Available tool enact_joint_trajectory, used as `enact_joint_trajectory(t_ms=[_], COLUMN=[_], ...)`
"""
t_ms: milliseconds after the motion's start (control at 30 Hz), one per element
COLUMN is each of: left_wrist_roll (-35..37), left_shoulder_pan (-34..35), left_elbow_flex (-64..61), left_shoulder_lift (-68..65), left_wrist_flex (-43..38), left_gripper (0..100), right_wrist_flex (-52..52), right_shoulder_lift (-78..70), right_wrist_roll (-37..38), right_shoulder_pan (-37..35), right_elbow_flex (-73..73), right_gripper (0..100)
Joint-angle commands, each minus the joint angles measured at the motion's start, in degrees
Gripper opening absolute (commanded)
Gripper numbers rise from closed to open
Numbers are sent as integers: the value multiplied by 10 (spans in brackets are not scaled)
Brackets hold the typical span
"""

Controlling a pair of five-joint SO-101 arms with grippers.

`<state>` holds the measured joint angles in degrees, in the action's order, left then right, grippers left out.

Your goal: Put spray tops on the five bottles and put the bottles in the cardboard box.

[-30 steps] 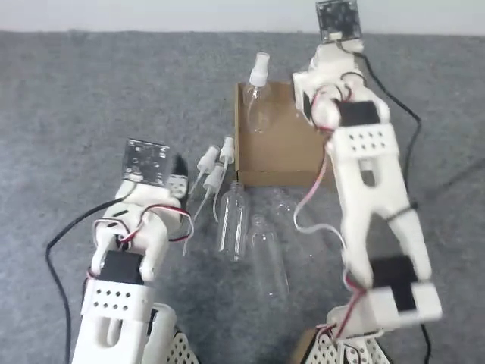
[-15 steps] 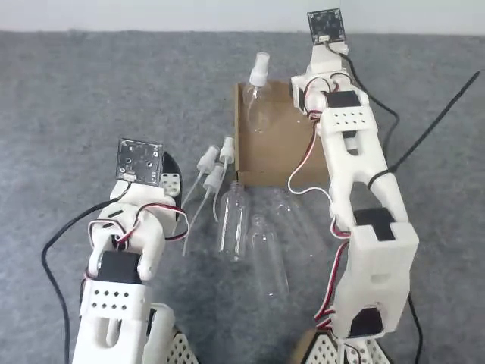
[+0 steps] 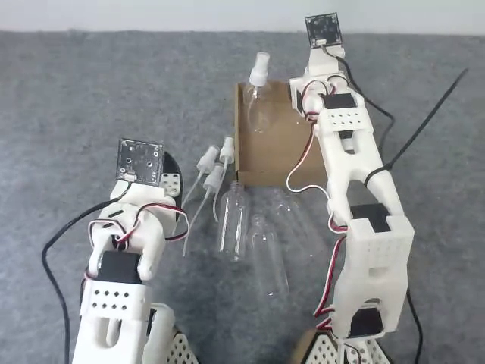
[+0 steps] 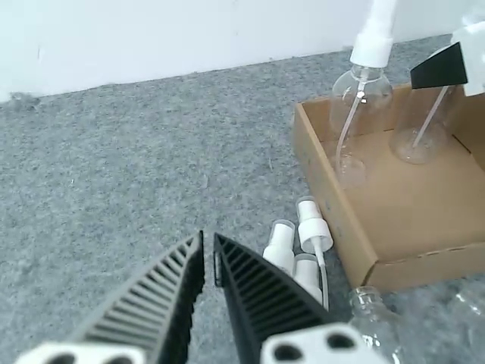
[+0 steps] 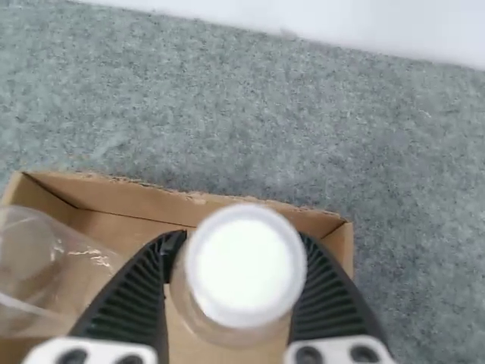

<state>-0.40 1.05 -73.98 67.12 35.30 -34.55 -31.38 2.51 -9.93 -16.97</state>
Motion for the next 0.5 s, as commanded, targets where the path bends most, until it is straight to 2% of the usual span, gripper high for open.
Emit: enact_joint_trajectory(t_ms=[0, 200, 467], left_wrist_roll=[-2, -2, -2], left_shoulder_pan=[2, 2, 2], left_elbow_flex=[5, 4, 4], left_shoulder_lift=[17, 17, 17], left_wrist_flex=[-16, -16, -15], left_gripper=[12, 12, 12], right_wrist_flex=[6, 5, 7], right_shoulder_lift=[12, 11, 15], right_wrist_roll=[4, 5, 4], right_shoulder_pan=[1, 0, 0], right_elbow_flex=[-37, -37, -38], right_gripper=[119, 250, 274])
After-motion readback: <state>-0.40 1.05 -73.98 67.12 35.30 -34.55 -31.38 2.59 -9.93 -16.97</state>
